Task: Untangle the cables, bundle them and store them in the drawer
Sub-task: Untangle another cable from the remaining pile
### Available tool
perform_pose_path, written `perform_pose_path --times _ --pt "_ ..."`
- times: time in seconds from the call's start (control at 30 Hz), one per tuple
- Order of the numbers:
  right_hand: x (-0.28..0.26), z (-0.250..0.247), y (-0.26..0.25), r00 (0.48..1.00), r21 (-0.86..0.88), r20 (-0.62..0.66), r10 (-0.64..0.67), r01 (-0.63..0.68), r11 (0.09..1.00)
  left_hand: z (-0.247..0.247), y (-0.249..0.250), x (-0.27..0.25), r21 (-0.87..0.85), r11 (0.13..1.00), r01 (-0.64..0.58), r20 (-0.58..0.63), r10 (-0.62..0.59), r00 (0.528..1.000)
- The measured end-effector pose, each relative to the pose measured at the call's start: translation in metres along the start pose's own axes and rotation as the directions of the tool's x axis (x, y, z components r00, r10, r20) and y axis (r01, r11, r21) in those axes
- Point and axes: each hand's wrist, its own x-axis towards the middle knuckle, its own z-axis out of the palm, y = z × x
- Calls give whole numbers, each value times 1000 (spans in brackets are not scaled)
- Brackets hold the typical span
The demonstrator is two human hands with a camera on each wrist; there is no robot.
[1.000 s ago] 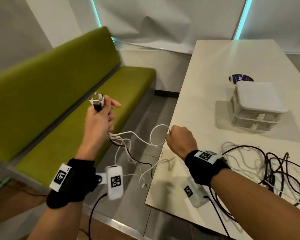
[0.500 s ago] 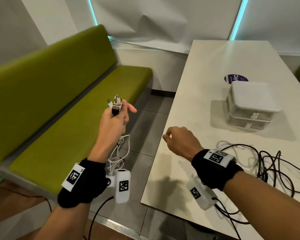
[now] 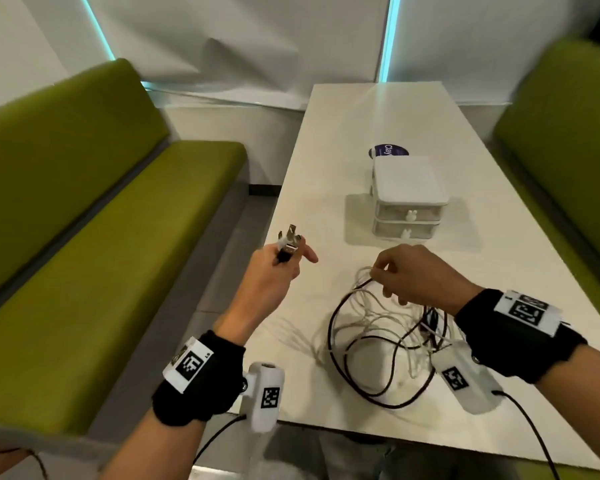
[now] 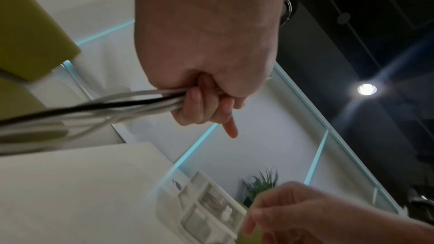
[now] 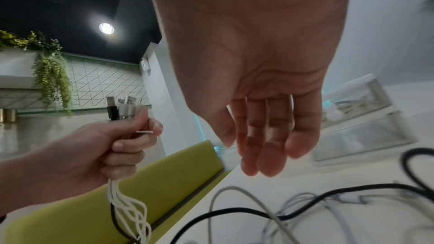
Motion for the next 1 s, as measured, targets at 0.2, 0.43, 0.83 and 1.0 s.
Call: perform_pose_path --times 0.2,0.43,0.83,1.0 --pt "-32 -31 52 988 -47 -137 67 -74 996 53 10 -4 90 995 -51 127 39 991" --pt "-61 -48 147 921 -129 -186 342 -368 921 102 28 -4 -22 999 44 228 -38 973" --pt "-65 6 186 919 -305 -156 363 -394 867 121 32 -3 27 997 76 280 -81 957" --pt "-72 5 185 957 -442 -106 270 -289 849 118 31 -3 -1 997 74 280 -70 957"
